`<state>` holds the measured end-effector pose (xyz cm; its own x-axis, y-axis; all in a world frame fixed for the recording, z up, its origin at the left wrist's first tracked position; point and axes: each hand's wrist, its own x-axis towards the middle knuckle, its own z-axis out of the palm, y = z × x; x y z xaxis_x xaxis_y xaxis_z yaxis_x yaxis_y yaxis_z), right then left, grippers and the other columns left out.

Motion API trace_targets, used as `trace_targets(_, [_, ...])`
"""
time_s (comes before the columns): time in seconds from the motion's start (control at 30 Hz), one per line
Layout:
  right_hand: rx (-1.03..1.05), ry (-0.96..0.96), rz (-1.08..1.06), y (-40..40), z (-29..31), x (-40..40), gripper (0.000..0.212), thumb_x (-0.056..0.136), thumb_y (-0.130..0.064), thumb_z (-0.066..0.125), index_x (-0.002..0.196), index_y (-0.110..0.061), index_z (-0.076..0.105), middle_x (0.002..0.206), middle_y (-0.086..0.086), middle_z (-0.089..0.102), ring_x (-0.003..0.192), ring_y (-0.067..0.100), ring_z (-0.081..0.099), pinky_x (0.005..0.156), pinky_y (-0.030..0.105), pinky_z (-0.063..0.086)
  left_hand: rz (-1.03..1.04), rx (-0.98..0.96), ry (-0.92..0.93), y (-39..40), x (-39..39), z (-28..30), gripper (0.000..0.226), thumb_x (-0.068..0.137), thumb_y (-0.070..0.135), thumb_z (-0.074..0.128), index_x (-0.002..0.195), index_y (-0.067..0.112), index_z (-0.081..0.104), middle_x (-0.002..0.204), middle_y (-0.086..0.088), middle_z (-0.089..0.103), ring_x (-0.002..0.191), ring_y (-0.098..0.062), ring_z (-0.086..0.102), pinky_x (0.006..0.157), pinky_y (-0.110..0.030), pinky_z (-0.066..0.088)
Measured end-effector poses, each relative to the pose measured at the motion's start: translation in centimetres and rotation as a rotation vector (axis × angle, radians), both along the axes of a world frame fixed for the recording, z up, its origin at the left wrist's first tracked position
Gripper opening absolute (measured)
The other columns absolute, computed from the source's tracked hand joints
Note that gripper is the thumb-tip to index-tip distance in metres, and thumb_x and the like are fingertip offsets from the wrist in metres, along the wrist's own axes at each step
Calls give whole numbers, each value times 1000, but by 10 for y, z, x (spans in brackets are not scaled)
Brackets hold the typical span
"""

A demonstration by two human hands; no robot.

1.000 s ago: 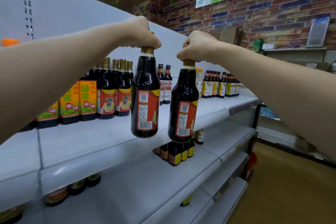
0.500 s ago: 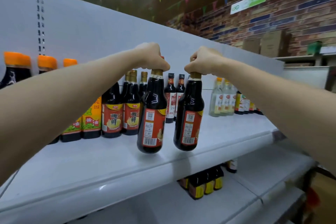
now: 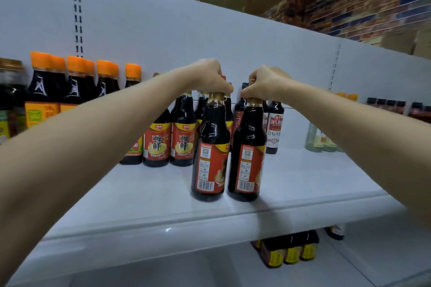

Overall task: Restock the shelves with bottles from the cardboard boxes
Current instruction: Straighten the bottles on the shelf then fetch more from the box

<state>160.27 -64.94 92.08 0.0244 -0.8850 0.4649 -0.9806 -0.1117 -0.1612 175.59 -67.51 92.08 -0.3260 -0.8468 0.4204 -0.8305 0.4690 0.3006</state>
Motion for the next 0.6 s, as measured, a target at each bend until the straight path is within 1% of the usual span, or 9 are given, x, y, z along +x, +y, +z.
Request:
trace_targets(0.13, [7, 20, 31, -14, -3, -9, 28, 88, -33, 60, 71, -13, 49, 67, 2, 50, 54, 15, 45, 48, 25, 32, 13, 13, 19, -6, -3, -3, 28, 86, 32, 58, 66, 13, 50, 63, 0, 48, 57, -14, 43, 51, -24, 33])
trace_targets(0.2, [-8, -8, 82, -19, -7, -13, 29, 89, -35, 58, 75, -11, 50, 69, 3, 47, 57, 16, 42, 51, 25, 32, -8, 35, 74, -9, -2, -8, 24, 88, 32, 58, 73, 14, 51, 66, 2, 49, 58, -12, 43, 52, -23, 33])
trace_targets(0.23, [-15, -32, 120, -20, -8, -15, 30, 89, -37, 56, 75, -11, 50, 68, 3, 46, 59, 16, 40, 52, 26, 31, -31, 67, 136, -10, 0, -12, 23, 89, 32, 58, 76, 14, 51, 67, 2, 48, 58, -11, 42, 52, -22, 33])
trace_targets(0.3, [-17, -102, 198, -18, -11, -21, 31, 91, -38, 53, 73, -12, 50, 67, 2, 46, 59, 15, 40, 53, 27, 30, -76, 134, 316, -14, 4, -25, 20, 89, 30, 59, 80, 16, 50, 67, 3, 46, 56, -10, 40, 51, -20, 32])
trace_targets(0.37, [0, -196, 274, -14, -14, -29, 31, 91, -36, 53, 70, -14, 50, 67, 1, 48, 57, 14, 41, 51, 26, 30, -89, 109, 491, -18, 8, -40, 17, 89, 29, 62, 86, 16, 53, 72, 3, 50, 62, -9, 46, 53, -19, 36])
trace_targets(0.43, [23, -314, 357, -11, -21, -36, 29, 91, -36, 60, 73, -15, 52, 69, 1, 51, 56, 13, 43, 49, 24, 33, -99, 56, 612, -19, 10, -51, 19, 87, 32, 66, 84, 16, 55, 78, 4, 56, 72, -9, 53, 61, -21, 41])
trace_targets(0.5, [6, -433, 423, -13, -31, -39, 32, 88, -42, 63, 80, -12, 58, 75, 5, 56, 62, 16, 50, 55, 25, 37, -113, 29, 685, -18, 12, -56, 18, 84, 35, 69, 82, 20, 59, 83, 5, 62, 80, -10, 58, 72, -24, 45])
trace_targets(0.53, [-30, -470, 436, -16, -37, -39, 35, 87, -46, 64, 85, -10, 61, 77, 6, 58, 66, 18, 51, 58, 27, 38, -119, 31, 709, -18, 14, -57, 19, 83, 37, 70, 84, 20, 62, 87, 5, 65, 85, -10, 60, 79, -26, 46])
trace_targets(0.6, [-139, -457, 405, -25, -45, -33, 41, 88, -48, 61, 89, -7, 63, 78, 5, 59, 70, 18, 53, 60, 28, 39, -130, 58, 742, -18, 18, -59, 25, 81, 40, 71, 93, 18, 67, 97, 2, 70, 96, -13, 64, 93, -33, 48])
